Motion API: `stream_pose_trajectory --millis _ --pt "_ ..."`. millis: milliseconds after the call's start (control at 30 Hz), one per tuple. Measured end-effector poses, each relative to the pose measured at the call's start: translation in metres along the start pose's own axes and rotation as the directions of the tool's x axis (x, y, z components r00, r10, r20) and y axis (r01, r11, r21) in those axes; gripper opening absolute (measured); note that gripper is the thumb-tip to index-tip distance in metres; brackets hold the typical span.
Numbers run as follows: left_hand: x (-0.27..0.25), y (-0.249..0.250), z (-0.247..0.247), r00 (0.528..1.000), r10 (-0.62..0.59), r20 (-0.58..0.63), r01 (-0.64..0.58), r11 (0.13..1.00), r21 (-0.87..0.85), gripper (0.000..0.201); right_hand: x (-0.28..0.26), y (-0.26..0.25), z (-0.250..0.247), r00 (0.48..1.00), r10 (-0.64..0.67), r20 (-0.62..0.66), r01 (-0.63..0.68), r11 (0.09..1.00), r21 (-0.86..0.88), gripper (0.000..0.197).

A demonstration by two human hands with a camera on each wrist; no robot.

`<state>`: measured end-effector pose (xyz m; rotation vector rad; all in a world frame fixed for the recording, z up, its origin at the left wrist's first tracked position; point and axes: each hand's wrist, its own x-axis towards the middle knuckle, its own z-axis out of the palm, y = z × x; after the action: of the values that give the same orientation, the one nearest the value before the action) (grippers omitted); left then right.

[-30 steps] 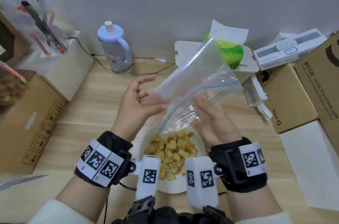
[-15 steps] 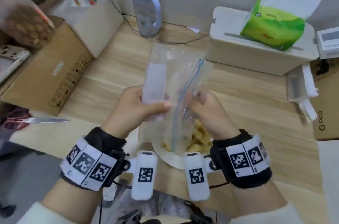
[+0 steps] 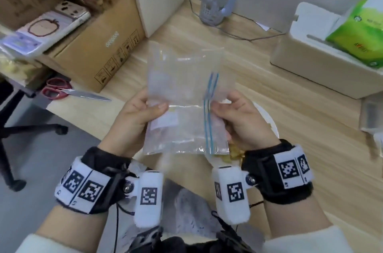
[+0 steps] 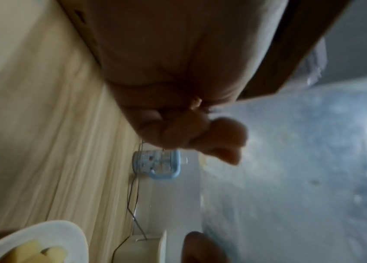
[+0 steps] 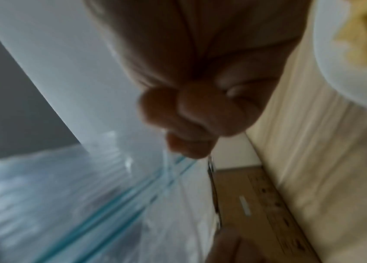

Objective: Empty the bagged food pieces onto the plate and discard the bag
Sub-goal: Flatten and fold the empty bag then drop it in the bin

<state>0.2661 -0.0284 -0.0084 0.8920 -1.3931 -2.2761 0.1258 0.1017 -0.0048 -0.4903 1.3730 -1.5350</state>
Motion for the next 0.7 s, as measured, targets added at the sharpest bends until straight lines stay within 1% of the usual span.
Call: stream_pose_trajectory --millis 33,67,100,133,167,200,233,300,333,367,400,433,467,500,533,567,600,633,667,700 --pt "-0.007 0.004 -0.013 1.0 0.01 -0.022 -0.01 0.999 -0.042 0.018 0.003 0.003 0.014 1.0 -0.002 0.012 0.003 1.0 -0.005 0.039" --pt "-0.013 0.005 -0.026 1.0 0.02 -0.019 -0.022 0.997 -0.071 0.017 0.006 0.006 0.029 1.0 -0.011 0.021 0.012 0.999 -0.049 0.043" --pt "-0.022 0.008 -0.045 1.0 0.021 -0.012 -0.022 0.995 -0.101 0.023 0.009 0.011 0.046 0.999 -0.03 0.028 0.033 0.992 -0.119 0.042" --pt "-0.028 0.007 -0.061 1.0 0.011 0.015 -0.009 0.993 -0.117 0.034 0.011 0.016 0.057 0.998 -0.066 0.023 0.069 0.977 -0.199 0.039" --pt "-0.034 0.007 -0.071 0.998 -0.008 0.059 0.015 0.991 -0.132 0.037 0.011 0.021 0.066 0.994 -0.105 0.014 0.105 0.956 -0.274 0.037" --pt "-0.042 0.003 -0.089 0.995 -0.027 0.092 0.038 0.991 -0.126 0.03 0.012 0.031 0.082 0.992 -0.124 0.02 0.123 0.931 -0.345 0.034" --pt "-0.05 -0.001 -0.102 0.993 -0.053 0.107 0.063 0.994 -0.09 0.022 0.011 0.041 0.096 0.991 -0.125 0.042 0.132 0.907 -0.401 0.034" --pt "-0.059 -0.017 -0.124 0.991 -0.115 0.071 0.113 0.993 0.029 0.03 0.005 0.06 0.114 0.985 -0.094 0.142 0.15 0.871 -0.468 0.038" --pt "-0.062 -0.027 -0.134 0.993 -0.116 0.025 0.114 0.992 0.057 0.032 0.003 0.068 0.116 0.984 -0.083 0.157 0.149 0.865 -0.479 0.039" --pt "-0.065 -0.035 -0.145 0.994 -0.105 -0.029 0.107 0.992 0.066 0.03 -0.002 0.077 0.112 0.991 -0.096 0.095 0.13 0.868 -0.479 0.039" --pt "-0.066 -0.043 -0.155 0.993 -0.097 -0.072 0.103 0.991 0.082 0.028 -0.008 0.083 0.103 0.988 -0.14 -0.06 0.095 0.877 -0.47 0.038" --pt "-0.066 -0.05 -0.165 0.987 -0.104 -0.119 0.116 0.989 0.092 0.027 -0.016 0.09 0.086 0.931 -0.208 -0.3 0.05 0.887 -0.459 0.038" --pt "-0.066 -0.059 -0.178 0.979 -0.132 -0.153 0.149 0.983 0.106 0.029 -0.028 0.097 0.071 0.772 -0.265 -0.577 -0.031 0.892 -0.451 0.04" --pt "-0.066 -0.07 -0.19 0.968 -0.169 -0.184 0.192 0.974 0.119 0.032 -0.042 0.105 0.052 0.533 -0.289 -0.795 -0.141 0.896 -0.42 0.046" --pt "-0.066 -0.081 -0.202 0.955 -0.212 -0.206 0.241 0.962 0.129 0.033 -0.054 0.112 0.04 0.325 -0.246 -0.913 -0.246 0.91 -0.333 0.053" --pt "-0.065 -0.093 -0.214 0.94 -0.253 -0.231 0.288 0.949 0.132 0.032 -0.063 0.123 0.029 0.205 -0.139 -0.969 -0.288 0.938 -0.196 0.058" --pt "-0.064 -0.107 -0.226 0.917 -0.305 -0.256 0.344 0.931 0.123 0.031 -0.068 0.135 0.02 0.203 0.002 -0.979 -0.272 0.961 -0.054 0.058" --pt "-0.064 -0.123 -0.239 0.887 -0.351 -0.299 0.4 0.908 0.121 0.03 -0.068 0.147 0.012 0.28 0.137 -0.95 -0.208 0.975 0.079 0.052" --pt "-0.064 -0.141 -0.253 0.843 -0.404 -0.354 0.471 0.874 0.124 0.03 -0.067 0.152 0.011 0.351 0.235 -0.906 -0.134 0.971 0.2 0.042" --pt "-0.064 -0.161 -0.268 0.785 -0.45 -0.426 0.539 0.835 0.11 0.03 -0.063 0.16 0.011 0.39 0.266 -0.882 -0.097 0.964 0.248 0.032"
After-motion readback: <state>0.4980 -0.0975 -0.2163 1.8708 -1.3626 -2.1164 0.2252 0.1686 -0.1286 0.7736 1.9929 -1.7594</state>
